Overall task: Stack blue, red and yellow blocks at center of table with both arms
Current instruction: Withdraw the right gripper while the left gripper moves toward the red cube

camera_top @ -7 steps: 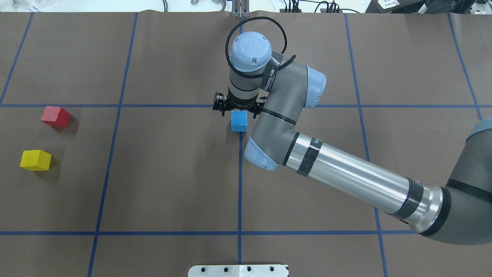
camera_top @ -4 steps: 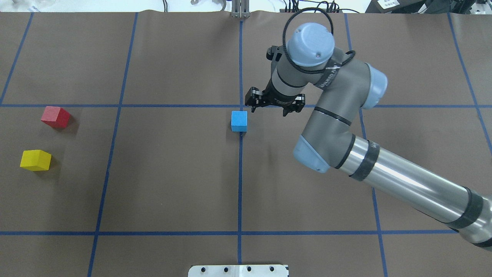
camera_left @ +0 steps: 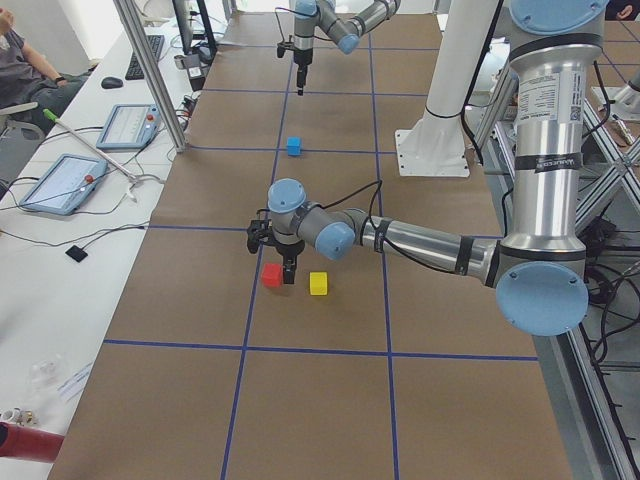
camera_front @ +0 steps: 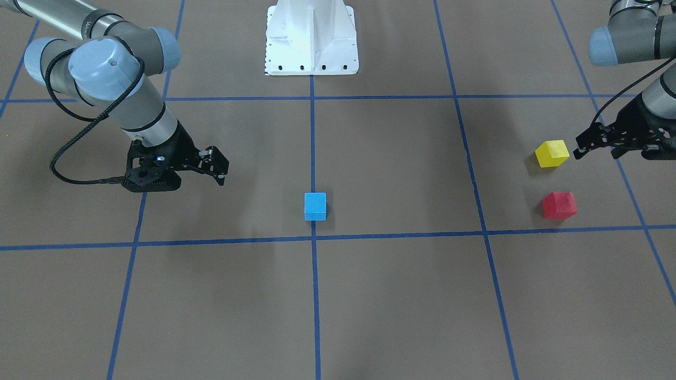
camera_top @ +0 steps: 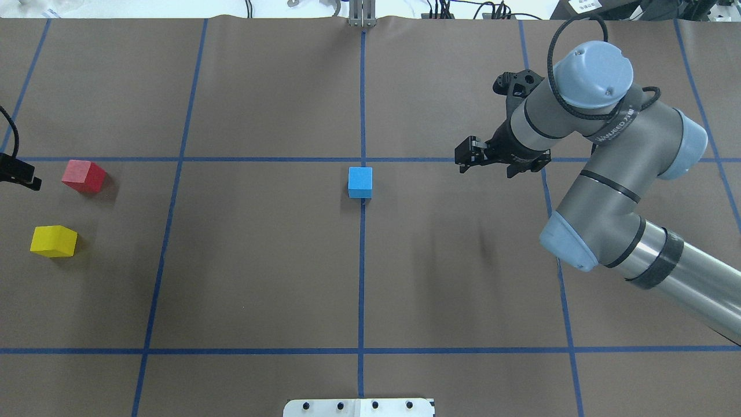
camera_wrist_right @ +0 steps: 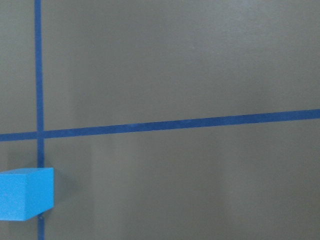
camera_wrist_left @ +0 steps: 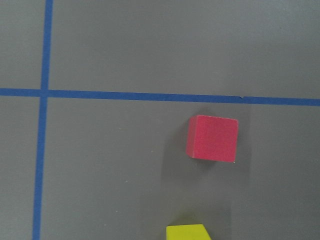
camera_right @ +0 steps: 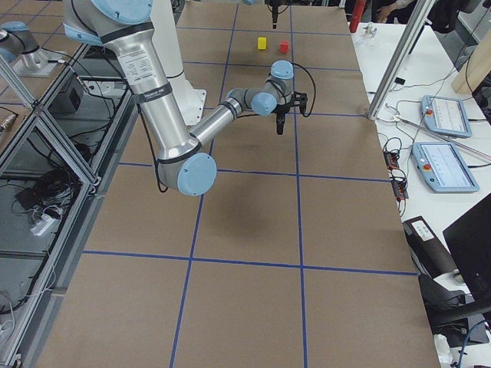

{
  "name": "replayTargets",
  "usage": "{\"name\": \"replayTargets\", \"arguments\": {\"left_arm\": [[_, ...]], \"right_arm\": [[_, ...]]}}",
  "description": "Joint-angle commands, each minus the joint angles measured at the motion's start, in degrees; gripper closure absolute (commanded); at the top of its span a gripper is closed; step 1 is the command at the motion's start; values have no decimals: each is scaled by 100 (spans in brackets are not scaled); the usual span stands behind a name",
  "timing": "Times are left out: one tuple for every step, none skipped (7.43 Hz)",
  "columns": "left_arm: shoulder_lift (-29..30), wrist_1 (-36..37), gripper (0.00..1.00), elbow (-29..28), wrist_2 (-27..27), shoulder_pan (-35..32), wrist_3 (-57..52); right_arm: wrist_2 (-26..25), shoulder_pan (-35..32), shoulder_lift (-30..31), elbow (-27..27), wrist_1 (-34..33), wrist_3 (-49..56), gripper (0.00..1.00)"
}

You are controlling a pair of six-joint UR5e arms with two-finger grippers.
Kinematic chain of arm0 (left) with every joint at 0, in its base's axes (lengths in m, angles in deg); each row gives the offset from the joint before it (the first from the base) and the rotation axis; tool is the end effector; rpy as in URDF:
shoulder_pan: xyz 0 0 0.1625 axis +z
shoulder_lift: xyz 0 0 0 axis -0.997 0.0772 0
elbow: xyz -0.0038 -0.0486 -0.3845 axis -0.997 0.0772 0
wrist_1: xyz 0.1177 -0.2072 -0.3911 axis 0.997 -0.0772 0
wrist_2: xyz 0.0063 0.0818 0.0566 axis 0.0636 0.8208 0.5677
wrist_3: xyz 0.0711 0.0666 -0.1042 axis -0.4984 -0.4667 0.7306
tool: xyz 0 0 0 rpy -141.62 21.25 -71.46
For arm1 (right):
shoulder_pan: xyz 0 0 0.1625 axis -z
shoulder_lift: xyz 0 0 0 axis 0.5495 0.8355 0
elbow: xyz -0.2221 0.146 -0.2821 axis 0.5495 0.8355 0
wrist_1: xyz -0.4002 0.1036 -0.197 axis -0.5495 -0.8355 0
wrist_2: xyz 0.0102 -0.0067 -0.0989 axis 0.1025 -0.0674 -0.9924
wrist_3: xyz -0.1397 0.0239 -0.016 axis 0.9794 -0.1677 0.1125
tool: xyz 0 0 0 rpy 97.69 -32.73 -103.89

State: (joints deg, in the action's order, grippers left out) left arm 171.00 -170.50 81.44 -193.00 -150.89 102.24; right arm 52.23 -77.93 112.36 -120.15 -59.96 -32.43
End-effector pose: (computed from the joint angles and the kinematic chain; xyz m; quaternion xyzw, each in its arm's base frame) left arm 0.1967 -0.5256 0.5278 0.0275 0.4054 -0.0089 0.9137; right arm -0.4384 -0.5233 0.2857 0.0316 -0.4341 0.0399 0.8994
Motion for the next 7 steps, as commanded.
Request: {"name": "replayTargets", "arguments": {"left_arm": [[395,-13,0,-282,132,72,-30],[440,-22,0,-344,255,81,-48],[432,-22,0,-345,256,81,-39],[423,-22,0,-336,256,81,-39],[423,-153,0,-345,256,81,-39],[554,-389,0,-641,256,124,-39],[834,-826,0,-1157,265,151,-30]], "right_arm": [[-30,-171,438,-64,27,481,1],[-21,-294,622,-56,132,683,1],[-21,-399,789,-38,220,833,1],[-4,-583,939,-47,221,1122,1],[14,-707,1054,-47,221,1273,1],[75,-804,1159,-56,229,1283,1],[258,-935,1326,-64,377,1309,1]]}}
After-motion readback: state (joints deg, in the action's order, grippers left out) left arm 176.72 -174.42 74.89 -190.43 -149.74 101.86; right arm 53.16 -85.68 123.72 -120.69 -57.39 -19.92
